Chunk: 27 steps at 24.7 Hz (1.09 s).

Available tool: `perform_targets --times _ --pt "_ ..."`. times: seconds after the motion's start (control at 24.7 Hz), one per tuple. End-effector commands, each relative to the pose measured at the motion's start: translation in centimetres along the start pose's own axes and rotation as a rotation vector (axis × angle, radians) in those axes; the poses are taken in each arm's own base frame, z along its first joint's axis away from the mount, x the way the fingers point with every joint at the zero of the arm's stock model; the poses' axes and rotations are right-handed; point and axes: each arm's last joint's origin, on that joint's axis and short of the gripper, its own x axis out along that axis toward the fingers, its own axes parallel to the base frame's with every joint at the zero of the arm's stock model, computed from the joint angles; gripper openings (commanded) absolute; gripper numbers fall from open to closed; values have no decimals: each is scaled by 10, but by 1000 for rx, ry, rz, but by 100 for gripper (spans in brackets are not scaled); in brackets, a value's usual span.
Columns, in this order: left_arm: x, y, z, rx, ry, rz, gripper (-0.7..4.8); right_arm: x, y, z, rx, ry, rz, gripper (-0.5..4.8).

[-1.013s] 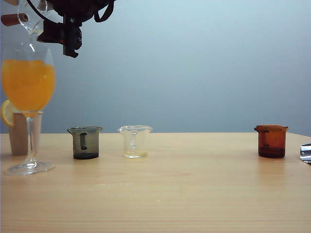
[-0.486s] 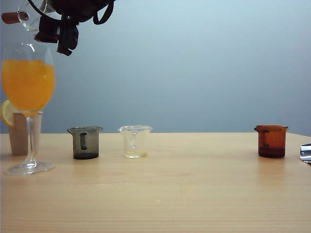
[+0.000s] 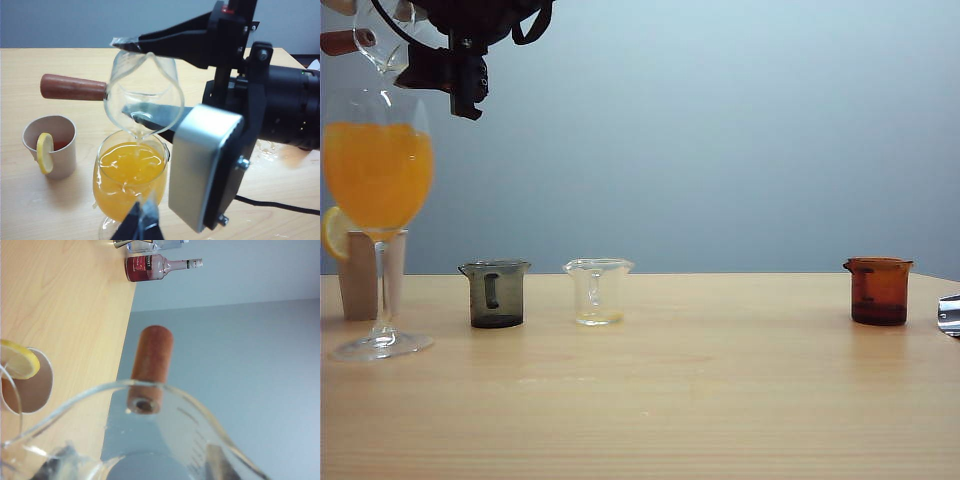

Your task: Pick up the third measuring cup from the left, pour the pineapple juice inside into the goblet, and finally put the measuring cup back in its original place.

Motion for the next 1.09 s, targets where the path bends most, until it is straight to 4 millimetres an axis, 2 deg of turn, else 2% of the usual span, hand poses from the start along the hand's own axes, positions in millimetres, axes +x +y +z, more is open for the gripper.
perform_targets --times 0.04,0.2,0.36,0.65,0.89,1.09 --pt "-1 0 2 1 -12 -1 -5 -2 -7 1 -4 -3 -39 22" --pt "-1 0 2 1 -12 -1 -5 -2 -7 2 43 -5 -40 22" --pt "-1 0 2 1 -12 -1 -5 -2 -8 0 286 -6 -44 22" --pt "-1 0 2 1 -13 -1 -5 -3 -15 -7 552 118 -160 22" --pt "-1 0 2 2 -20 -2 -5 -8 -24 -30 716 281 -326 22" --pt "-1 0 2 2 -20 -2 -5 -25 -36 -69 891 406 -431 22"
